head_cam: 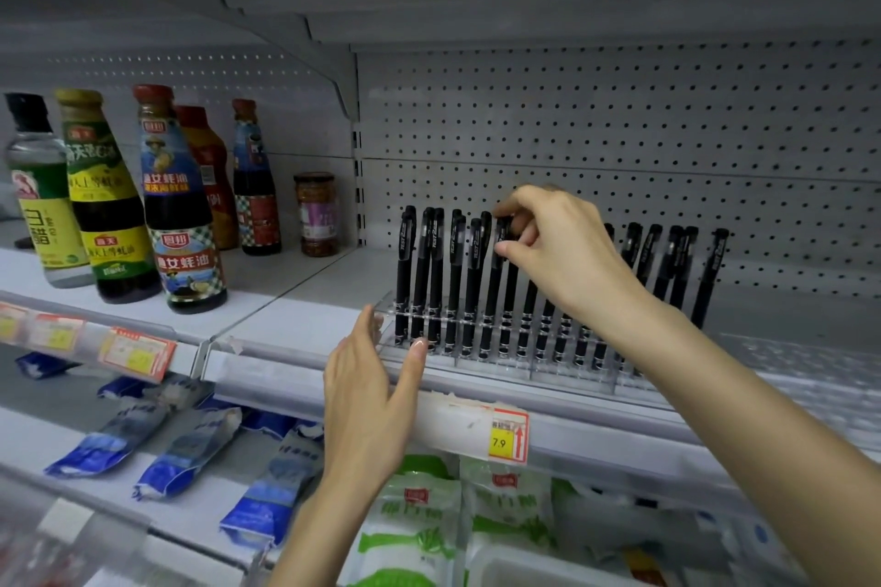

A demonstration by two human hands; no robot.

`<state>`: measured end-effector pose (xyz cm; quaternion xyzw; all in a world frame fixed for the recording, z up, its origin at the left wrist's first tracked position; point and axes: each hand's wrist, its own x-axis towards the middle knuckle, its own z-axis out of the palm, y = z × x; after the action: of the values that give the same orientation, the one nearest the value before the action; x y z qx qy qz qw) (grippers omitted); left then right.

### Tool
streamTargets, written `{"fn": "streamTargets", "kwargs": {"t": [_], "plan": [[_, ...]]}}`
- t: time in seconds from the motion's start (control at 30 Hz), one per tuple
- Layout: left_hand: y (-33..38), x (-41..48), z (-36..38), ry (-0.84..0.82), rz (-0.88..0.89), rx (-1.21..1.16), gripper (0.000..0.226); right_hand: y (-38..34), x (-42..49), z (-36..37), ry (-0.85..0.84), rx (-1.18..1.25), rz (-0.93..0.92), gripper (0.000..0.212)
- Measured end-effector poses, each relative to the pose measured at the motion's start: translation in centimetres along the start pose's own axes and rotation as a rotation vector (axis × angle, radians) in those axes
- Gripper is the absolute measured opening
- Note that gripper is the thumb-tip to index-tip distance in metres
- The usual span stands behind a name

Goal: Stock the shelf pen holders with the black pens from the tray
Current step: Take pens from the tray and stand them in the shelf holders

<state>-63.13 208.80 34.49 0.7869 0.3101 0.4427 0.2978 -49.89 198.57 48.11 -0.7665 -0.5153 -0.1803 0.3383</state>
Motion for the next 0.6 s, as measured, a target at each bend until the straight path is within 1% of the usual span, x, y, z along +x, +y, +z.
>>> {"fn": "streamTargets", "kwargs": {"t": [0.1,0.17,0.23,0.3,0.4,0.5,0.6], "plan": [[-0.1,0.2,0.1,0.004,0.015,0.000,0.083,-0.1,-0.4,-0.6,0.013,-0.013,-0.017,0.039],[-0.2,0.3,-0.2,0.004,0.036,-0.005,0.081,-0.2,-1.0,-1.3,0.020,-0.019,-0.032,0.039],[0.0,-0.1,-0.7,0.016,0.131,0.065,0.077,-0.2,-2.2,-2.0,0.036,-0.002,-0.047,0.034],[0.4,-0.8,-1.1,0.043,0.269,0.173,0.070,-0.2,-4.0,-2.3,0.043,0.032,-0.053,0.029],[1.5,-3.5,-1.1,0.027,0.363,0.163,0.060,0.2,-7.8,-1.6,0.009,0.093,-0.062,0.026],[1.8,-8.0,-0.8,0.018,0.356,0.048,0.053,1.5,-12.2,-0.8,-0.086,0.124,-0.068,0.029],[0.3,-13.9,0.1,-0.096,0.271,-0.044,0.051,3.8,-17.6,0.9,-0.222,0.216,-0.005,0.031]]}}
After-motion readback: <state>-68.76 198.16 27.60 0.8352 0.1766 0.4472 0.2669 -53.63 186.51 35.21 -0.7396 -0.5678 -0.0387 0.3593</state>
